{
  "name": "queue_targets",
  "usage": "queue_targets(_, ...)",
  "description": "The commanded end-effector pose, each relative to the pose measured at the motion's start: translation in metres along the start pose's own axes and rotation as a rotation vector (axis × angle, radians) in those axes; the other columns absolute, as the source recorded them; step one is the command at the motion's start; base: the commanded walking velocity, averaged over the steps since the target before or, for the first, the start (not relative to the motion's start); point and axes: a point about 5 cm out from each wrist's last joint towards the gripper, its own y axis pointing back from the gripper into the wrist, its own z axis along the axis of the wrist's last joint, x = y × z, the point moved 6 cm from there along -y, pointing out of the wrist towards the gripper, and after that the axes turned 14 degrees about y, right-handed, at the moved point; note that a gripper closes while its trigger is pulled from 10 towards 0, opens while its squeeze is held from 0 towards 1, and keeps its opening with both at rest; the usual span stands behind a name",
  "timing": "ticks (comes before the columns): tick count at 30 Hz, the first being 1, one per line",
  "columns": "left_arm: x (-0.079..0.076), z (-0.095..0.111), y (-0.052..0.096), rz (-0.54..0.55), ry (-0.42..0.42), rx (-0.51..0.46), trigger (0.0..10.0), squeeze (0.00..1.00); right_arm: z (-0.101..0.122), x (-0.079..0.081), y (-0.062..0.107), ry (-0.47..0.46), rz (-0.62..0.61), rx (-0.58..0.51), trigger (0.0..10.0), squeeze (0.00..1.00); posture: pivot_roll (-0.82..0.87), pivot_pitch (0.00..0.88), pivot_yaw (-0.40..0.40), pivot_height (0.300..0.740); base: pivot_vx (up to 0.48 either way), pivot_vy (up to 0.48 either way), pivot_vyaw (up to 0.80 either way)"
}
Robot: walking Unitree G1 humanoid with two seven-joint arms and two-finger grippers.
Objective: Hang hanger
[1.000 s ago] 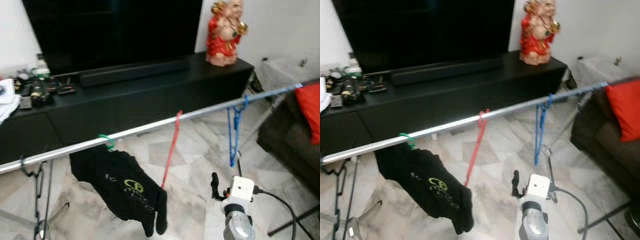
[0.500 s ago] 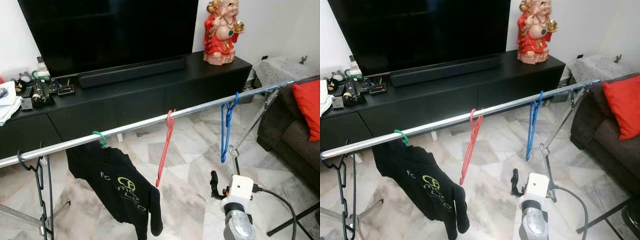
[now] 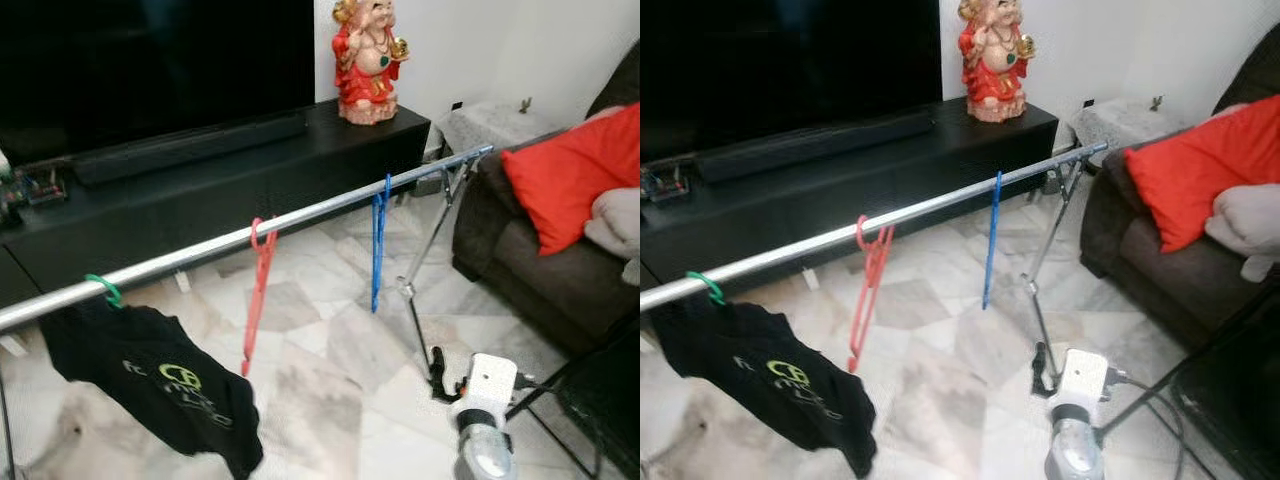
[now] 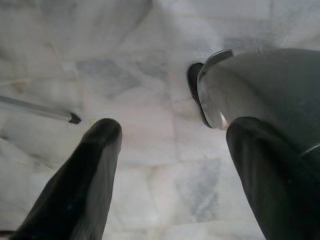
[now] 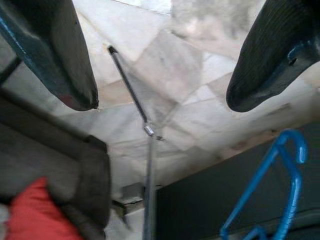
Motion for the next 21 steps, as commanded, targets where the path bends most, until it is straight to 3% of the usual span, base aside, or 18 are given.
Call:
queue_targets(1, -0.0117, -0.0119, 0.0001, -0.038, -0.015, 0.036, 10.0, 0.0, 0.0035, -0.0062, -0.0014, 0.008, -0.015, -0.015, 10.0, 0.0, 0.06, 0.053, 0.011, 0.74, 0.0, -0.48, 0.0)
queue_targets(16, -0.0113, -0.0117, 0.0001, -0.037, -0.016, 0.033, 10.0, 0.0, -0.0007, -0.0089, -0.0016, 0.005, -0.031, 0.006, 10.0, 0.0, 0.06, 0.048, 0.012, 0.74, 0.0, -0.468, 0.0)
queue_targets(21, -0.0105, -0.0133, 0.0003, -0.032, -0.008, 0.04, 10.0, 0.0, -0.0058, -0.0093, -0.0011, 0.001, -0.031, 0.031, 10.0, 0.0, 0.06, 0.055, 0.01, 0.74, 0.0, -0.064, -0.31)
